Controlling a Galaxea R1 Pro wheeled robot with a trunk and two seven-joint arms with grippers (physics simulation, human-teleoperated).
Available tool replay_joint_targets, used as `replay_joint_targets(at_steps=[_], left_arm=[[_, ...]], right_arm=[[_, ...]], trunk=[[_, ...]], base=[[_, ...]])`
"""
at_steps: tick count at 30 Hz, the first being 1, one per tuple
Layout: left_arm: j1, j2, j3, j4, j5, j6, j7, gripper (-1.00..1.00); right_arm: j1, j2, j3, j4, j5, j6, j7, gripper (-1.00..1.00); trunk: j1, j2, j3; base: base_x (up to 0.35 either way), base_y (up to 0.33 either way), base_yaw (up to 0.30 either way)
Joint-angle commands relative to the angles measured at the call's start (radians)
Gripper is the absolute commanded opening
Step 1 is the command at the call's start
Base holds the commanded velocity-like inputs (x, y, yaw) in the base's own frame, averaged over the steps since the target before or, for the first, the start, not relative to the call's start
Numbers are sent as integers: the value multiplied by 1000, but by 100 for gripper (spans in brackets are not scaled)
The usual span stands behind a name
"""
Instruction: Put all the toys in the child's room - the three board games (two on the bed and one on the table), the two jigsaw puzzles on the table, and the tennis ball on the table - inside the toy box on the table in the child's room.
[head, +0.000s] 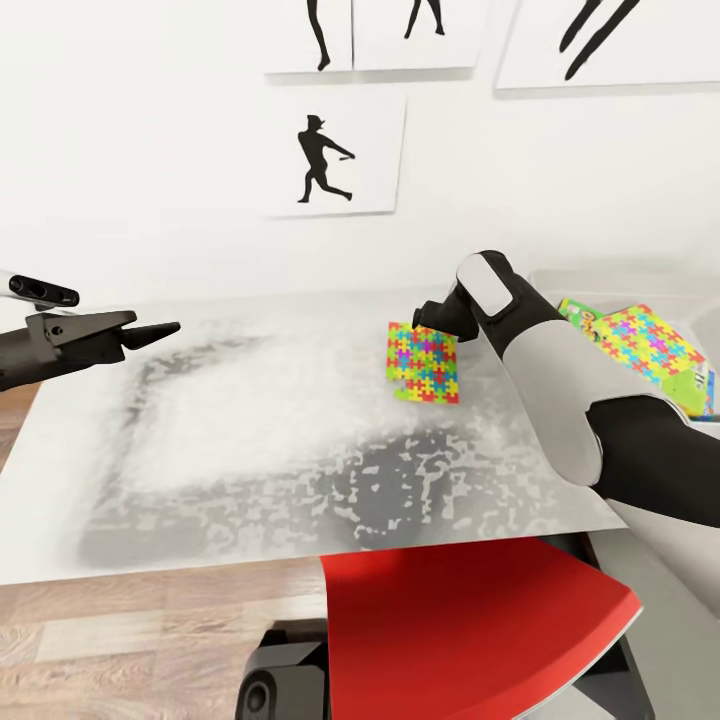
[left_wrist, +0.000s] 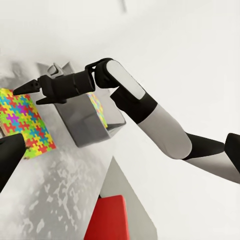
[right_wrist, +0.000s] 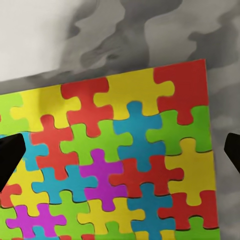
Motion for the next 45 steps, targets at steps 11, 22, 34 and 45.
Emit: replay_joint_targets(at_steps=[11, 22, 34, 45], left_arm=[[-1, 1, -3, 1, 2, 4, -3, 100], [-1, 1, -2, 1, 2, 4, -3, 100], [-1, 1, -2, 1, 2, 4, -3, 100], [-1, 1, 0, 1, 2, 4, -3, 100]], right_arm=[[-1, -1, 6, -1, -11, 2, -8, 100], [-2, 2, 7, -1, -11, 2, -8, 100], [-2, 3, 7, -1, -11, 2, -8, 100], [-1, 5, 7, -1, -11, 2, -7, 100]], trunk=[[1, -2, -17], [1, -2, -27], [1, -2, -28], [1, -2, -28]], base=[[0, 0, 0], [0, 0, 0], [-21, 27, 0], [-68, 97, 0]])
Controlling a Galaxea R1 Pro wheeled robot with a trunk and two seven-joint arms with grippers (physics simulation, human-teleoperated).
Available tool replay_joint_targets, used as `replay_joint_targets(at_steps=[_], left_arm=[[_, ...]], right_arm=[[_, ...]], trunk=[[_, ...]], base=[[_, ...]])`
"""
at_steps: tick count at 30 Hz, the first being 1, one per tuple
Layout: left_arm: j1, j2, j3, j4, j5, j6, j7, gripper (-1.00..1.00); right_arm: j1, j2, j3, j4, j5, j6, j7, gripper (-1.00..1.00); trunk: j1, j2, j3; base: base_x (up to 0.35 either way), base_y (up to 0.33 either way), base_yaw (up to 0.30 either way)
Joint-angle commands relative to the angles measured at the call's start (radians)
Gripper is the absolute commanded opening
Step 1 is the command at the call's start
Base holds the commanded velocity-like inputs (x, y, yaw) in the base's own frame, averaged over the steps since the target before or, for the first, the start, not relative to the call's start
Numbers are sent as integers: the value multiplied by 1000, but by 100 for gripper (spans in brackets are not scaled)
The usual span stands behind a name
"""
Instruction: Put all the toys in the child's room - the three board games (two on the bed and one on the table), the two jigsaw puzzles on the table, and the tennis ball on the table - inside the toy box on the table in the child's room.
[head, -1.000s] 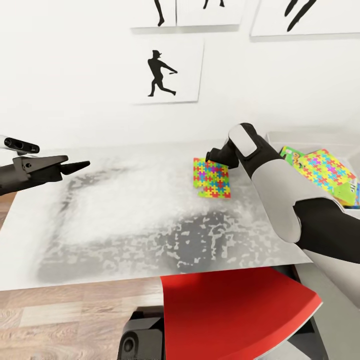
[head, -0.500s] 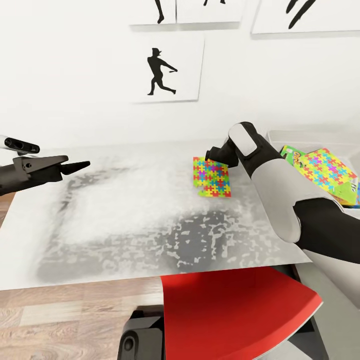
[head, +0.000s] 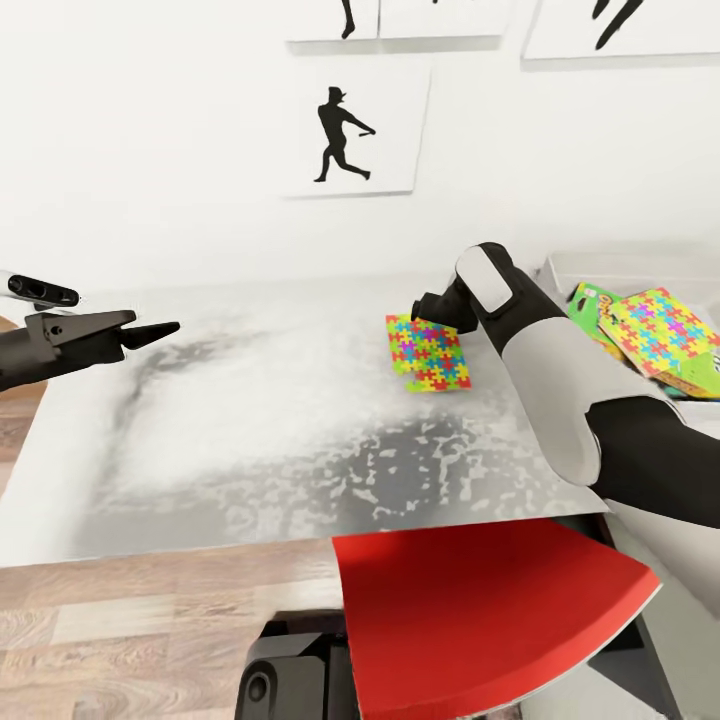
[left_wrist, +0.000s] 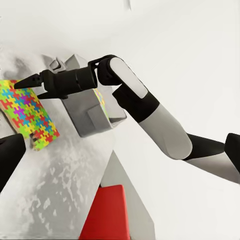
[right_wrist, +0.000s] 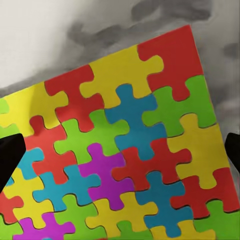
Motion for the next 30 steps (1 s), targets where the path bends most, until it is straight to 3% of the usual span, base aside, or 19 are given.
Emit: replay_joint_targets(at_steps=[1, 30], left_arm=[[-1, 1, -2, 1, 2, 4, -3, 100], [-1, 2, 1, 1, 3, 4, -3, 100]], right_arm=[[-1, 0, 5, 42, -26, -1, -10, 100], [0, 3, 5, 42, -27, -2, -10, 100]], trunk=[[1, -1, -1], [1, -1, -1]], base=[[-111, 167, 0], [-100, 63, 0]])
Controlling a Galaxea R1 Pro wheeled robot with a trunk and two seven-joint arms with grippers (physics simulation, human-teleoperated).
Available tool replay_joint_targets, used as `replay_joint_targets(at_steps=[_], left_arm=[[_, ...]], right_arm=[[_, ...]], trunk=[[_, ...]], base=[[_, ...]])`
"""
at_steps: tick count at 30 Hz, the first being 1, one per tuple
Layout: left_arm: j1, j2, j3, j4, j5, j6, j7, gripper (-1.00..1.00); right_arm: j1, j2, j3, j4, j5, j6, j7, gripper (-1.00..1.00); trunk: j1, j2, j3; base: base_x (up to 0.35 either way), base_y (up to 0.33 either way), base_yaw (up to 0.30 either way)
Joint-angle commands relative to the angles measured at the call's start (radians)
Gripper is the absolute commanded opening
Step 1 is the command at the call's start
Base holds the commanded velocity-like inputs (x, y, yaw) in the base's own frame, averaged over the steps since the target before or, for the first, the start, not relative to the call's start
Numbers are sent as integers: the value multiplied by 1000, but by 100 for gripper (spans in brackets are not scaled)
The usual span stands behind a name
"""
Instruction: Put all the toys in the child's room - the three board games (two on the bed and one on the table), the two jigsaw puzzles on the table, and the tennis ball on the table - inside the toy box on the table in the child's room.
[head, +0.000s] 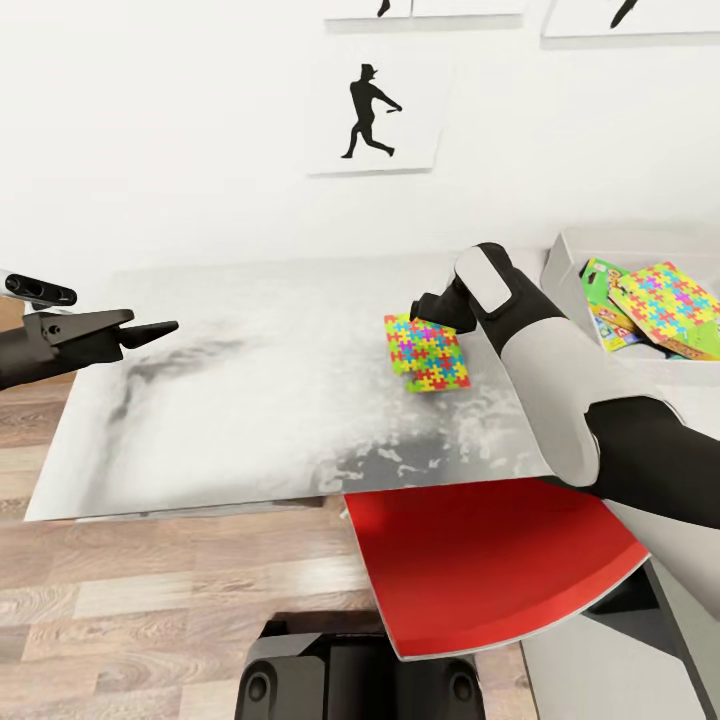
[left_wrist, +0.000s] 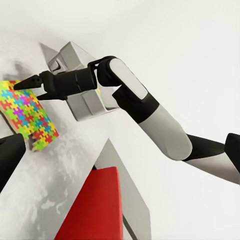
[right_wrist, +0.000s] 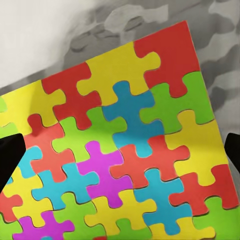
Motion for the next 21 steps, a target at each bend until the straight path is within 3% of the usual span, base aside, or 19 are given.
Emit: replay_joint_targets(at_steps=[1, 9, 21], left_arm=[[-1, 1, -2, 1, 2, 3, -3, 100], [-1, 1, -1, 1, 2, 3, -3, 100], [-1, 1, -1, 1, 2, 3, -3, 100]], right_arm=[[0, -1, 6, 41, -24, 1, -8, 100], [-1, -1, 6, 38, -23, 0, -8, 100], [-1, -1, 6, 36, -23, 0, -8, 100]], trunk=[[1, -1, -1], [1, -1, -1], [1, -1, -1]], base=[[-6, 5, 0], [-24, 26, 0], [-182, 215, 0]])
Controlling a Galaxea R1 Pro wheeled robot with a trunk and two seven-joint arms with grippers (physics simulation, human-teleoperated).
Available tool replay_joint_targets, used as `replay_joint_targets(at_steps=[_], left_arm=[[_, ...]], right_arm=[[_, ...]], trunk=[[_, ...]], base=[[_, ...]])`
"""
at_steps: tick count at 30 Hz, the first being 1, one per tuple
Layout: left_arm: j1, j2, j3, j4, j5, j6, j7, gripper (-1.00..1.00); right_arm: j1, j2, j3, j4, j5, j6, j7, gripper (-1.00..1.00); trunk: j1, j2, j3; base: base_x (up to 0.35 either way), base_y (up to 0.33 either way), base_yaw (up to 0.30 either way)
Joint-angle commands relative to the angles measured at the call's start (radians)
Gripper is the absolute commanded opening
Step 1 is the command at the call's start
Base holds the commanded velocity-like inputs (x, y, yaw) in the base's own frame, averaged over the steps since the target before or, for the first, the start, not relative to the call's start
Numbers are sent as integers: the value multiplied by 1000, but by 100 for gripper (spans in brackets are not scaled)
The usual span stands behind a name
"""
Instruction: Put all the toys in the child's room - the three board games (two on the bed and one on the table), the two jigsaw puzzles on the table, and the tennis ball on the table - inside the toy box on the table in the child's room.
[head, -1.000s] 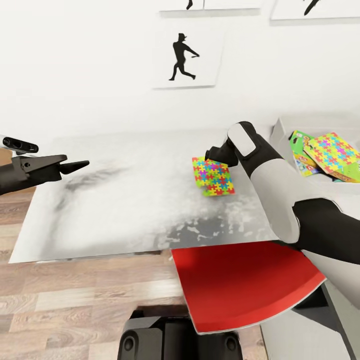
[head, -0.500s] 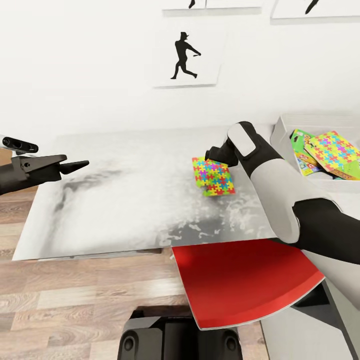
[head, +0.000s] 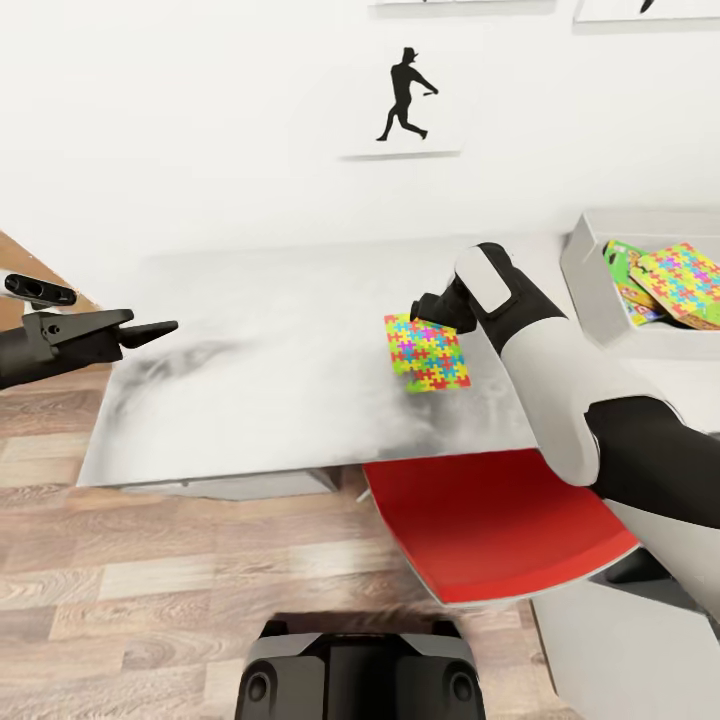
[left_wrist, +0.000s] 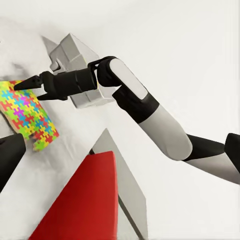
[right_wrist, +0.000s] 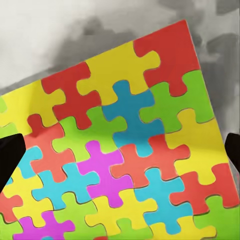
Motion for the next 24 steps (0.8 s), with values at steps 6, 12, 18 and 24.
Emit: replay_joint_targets(at_steps=[6, 12, 18, 24], left_arm=[[-1, 1, -2, 1, 1, 3, -3, 100], [-1, 2, -1, 1, 2, 3, -3, 100], [-1, 2, 2, 1, 3, 3, -3, 100], [-1, 5, 2, 2, 3, 3, -3, 100]], right_arm=[[0, 0, 5, 34, -24, -1, -10, 100], [0, 0, 5, 34, -24, -1, -10, 100], [0, 1, 5, 34, -24, -1, -10, 100], [0, 0, 5, 34, -24, -1, -10, 100]], trunk=[[0, -1, -2], [0, -1, -2], [0, -1, -2], [0, -1, -2]], base=[[-168, 233, 0], [-141, 243, 0], [-138, 260, 0], [-137, 263, 0]])
